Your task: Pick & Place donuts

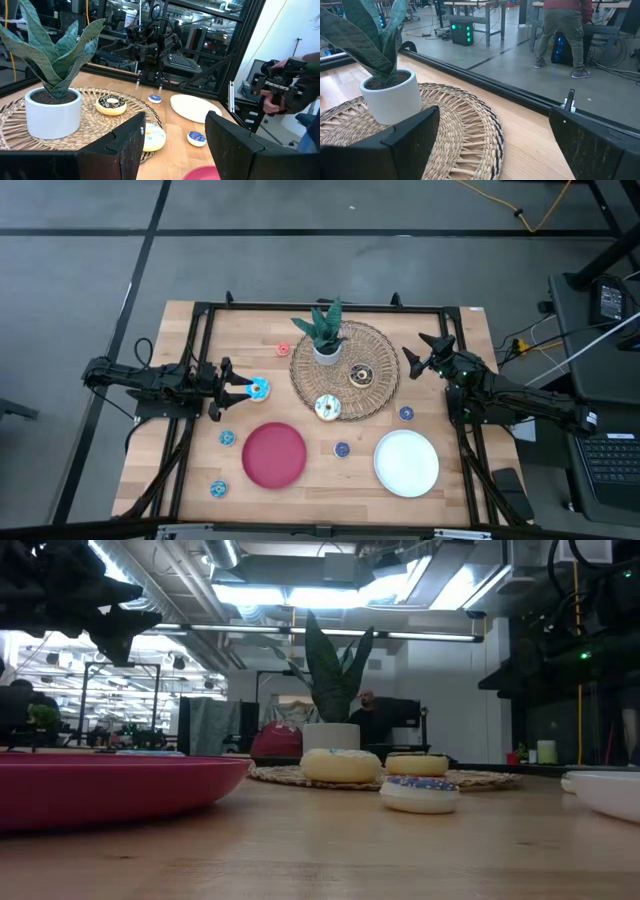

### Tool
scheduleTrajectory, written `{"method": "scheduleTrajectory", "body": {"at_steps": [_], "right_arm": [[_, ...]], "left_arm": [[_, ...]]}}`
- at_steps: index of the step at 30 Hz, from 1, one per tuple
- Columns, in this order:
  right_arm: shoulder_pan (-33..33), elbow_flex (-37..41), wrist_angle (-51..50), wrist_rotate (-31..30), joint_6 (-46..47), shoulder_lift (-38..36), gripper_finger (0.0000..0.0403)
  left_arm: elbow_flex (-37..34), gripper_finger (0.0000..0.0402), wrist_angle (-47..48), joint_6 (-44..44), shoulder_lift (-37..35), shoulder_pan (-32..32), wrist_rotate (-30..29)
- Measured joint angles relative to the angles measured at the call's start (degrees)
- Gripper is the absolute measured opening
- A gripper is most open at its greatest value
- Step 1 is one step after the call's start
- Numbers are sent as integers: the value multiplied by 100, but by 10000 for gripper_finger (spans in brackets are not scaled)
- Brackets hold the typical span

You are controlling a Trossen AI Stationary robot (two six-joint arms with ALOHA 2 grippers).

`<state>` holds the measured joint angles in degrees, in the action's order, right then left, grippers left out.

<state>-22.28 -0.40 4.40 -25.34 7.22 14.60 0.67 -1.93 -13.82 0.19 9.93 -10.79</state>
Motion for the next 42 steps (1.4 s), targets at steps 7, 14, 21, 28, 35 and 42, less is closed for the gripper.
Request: {"method": "scheduleTrajectory", "body": {"at_steps": [7, 14, 21, 28, 35, 42], "right_arm": [[0, -22, -30, 98, -1, 0, 376], [2, -915, -728, 400, -5, 166, 376], [2, -2148, -1454, 39, 300, 716, 376], [2, -3515, -2361, -221, 574, 1571, 376], [2, -4859, -3617, -269, 1592, 2439, 376], [0, -5950, -5124, -79, 3213, 3120, 376]], "left_arm": [[0, 198, -1, 0, 1, -2, 0], [0, 198, 0, 0, 1, -1, -2], [0, 198, -2, 0, 0, 0, -2], [0, 198, -1, 0, 1, 0, -1], [0, 198, -2, 0, 0, -1, 0], [0, 198, 0, 0, -1, -2, 0]]}}
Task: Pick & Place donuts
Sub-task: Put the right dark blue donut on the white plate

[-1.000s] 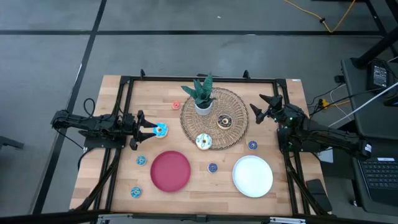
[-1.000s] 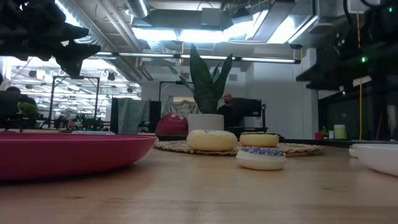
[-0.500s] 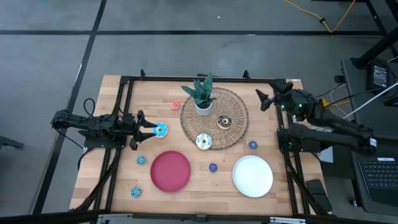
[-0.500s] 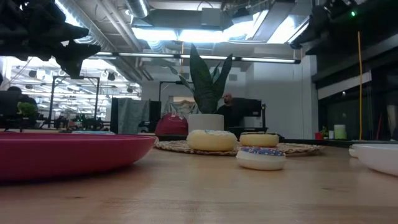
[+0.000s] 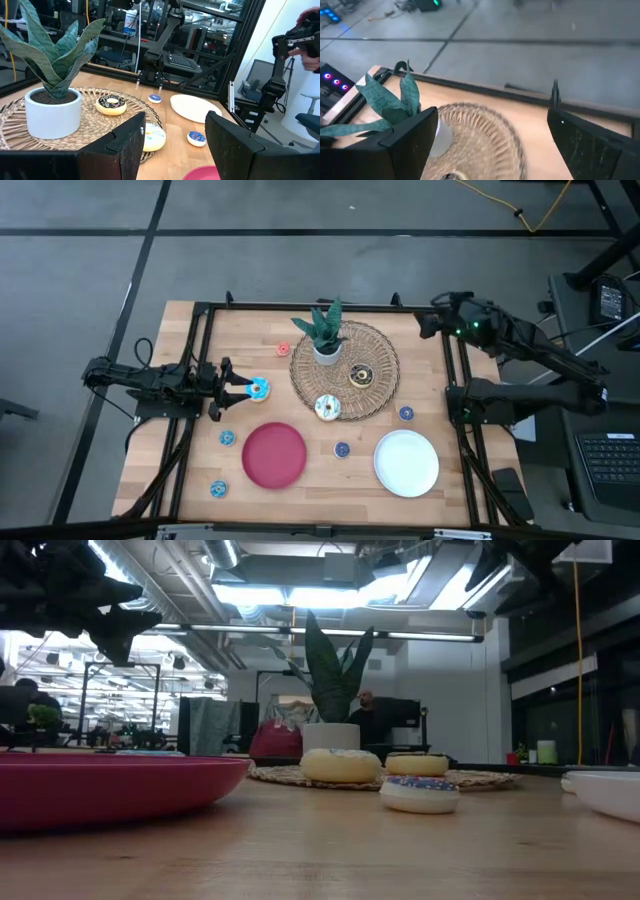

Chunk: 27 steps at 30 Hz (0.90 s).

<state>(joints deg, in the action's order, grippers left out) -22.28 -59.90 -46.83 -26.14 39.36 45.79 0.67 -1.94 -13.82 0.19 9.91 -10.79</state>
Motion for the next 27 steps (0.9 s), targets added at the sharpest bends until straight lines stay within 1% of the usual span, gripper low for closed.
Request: {"method": "scheduleTrajectory", "body": {"at_steps": [5, 9, 13, 17, 21, 23, 27], "right_arm": [[0, -281, -547, 421, 944, 289, 376], [0, -223, -798, 1000, 1739, 458, 376], [53, -56, -954, 1471, 2268, 603, 376], [378, 116, -954, 1530, 2966, 711, 376], [838, 289, -957, 1496, 3529, 872, 376], [1118, 332, -1003, 1378, 3752, 982, 376], [1729, 381, -1025, 933, 4169, 1228, 376]], "left_arm": [[0, 198, -1, 0, 2, 2, 0], [0, 198, -1, 0, 1, 2, 0], [0, 198, 0, 0, 0, 1, 0], [0, 198, 0, 0, 1, 0, 0], [0, 198, -2, 0, 1, 2, 0], [0, 198, -1, 0, 1, 0, 0], [0, 198, 0, 0, 0, 0, 0]]}}
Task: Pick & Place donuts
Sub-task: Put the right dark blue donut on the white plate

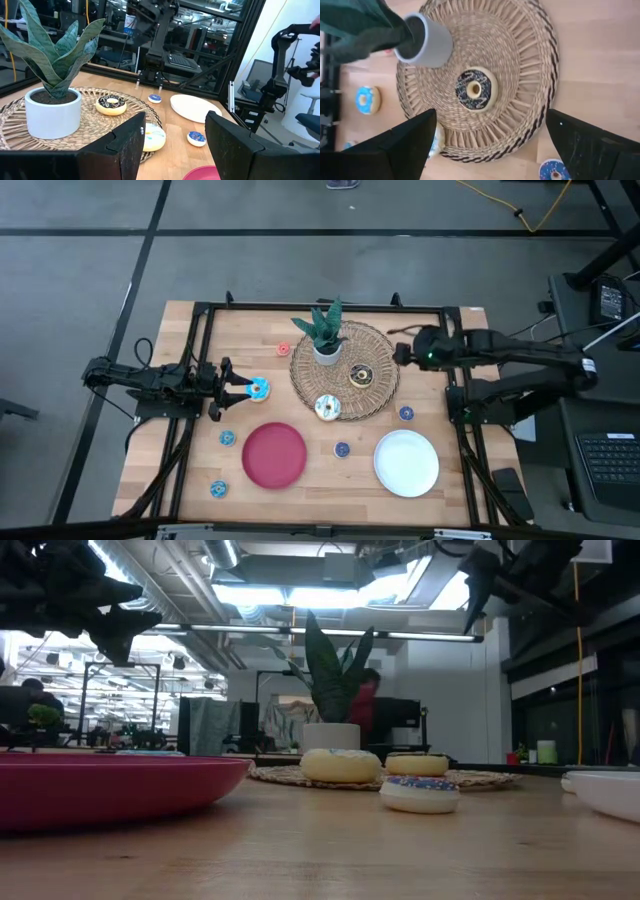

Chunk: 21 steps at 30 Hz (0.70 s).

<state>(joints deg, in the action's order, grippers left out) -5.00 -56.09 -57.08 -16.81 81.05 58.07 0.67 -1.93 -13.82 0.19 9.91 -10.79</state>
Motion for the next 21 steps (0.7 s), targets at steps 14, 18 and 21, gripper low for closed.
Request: {"method": "scheduleTrajectory", "body": {"at_steps": [14, 18, 21], "right_arm": [[1322, 19, -161, -215, 1027, 981, 376], [1626, 19, -169, -162, 1109, 1195, 376], [1824, 19, -236, -158, 1195, 1346, 376]], "left_arm": [[0, 198, -2, 0, 1, 2, 0], [0, 198, -1, 0, 0, 2, 0], [0, 198, -2, 0, 2, 0, 0]]}}
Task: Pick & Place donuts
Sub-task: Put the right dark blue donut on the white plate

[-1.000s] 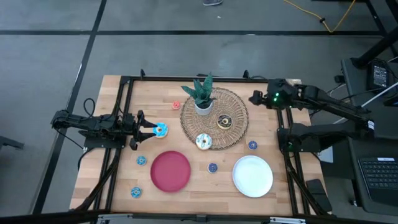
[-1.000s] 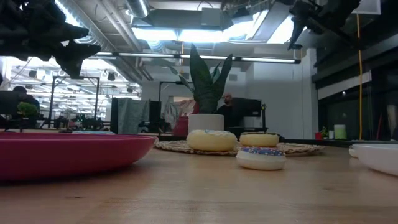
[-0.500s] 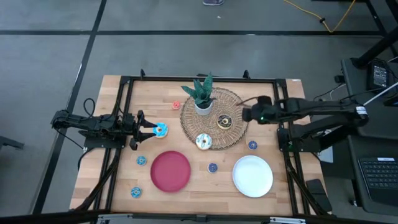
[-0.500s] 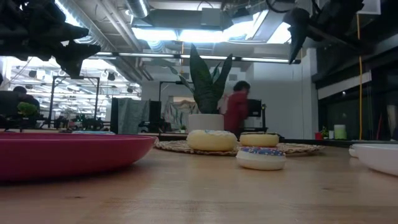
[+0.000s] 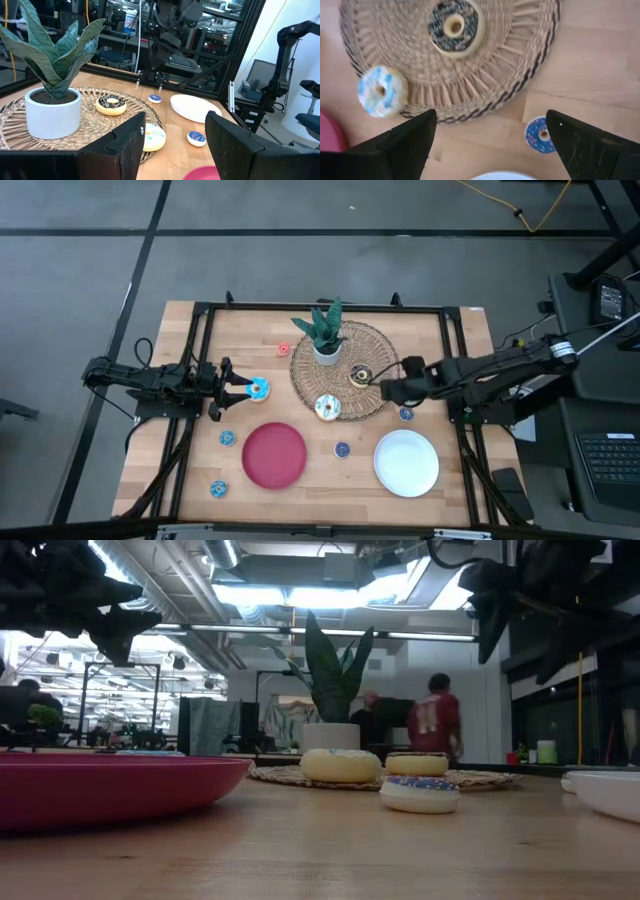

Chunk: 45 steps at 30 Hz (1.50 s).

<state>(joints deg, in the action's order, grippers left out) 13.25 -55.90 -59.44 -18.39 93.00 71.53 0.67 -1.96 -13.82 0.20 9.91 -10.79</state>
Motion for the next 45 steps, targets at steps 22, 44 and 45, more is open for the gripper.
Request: {"method": "scheduleTrajectory", "body": {"at_steps": [22, 44, 45], "right_arm": [[845, 2, -27, 463, -686, 1583, 376], [842, 2, 6, 494, -1556, 2720, 376], [842, 2, 5, 498, -1551, 2723, 376]], "left_arm": [[0, 198, 2, 0, -1, 0, 0], [0, 198, 2, 0, 0, 0, 0], [0, 198, 0, 0, -1, 2, 0]]}}
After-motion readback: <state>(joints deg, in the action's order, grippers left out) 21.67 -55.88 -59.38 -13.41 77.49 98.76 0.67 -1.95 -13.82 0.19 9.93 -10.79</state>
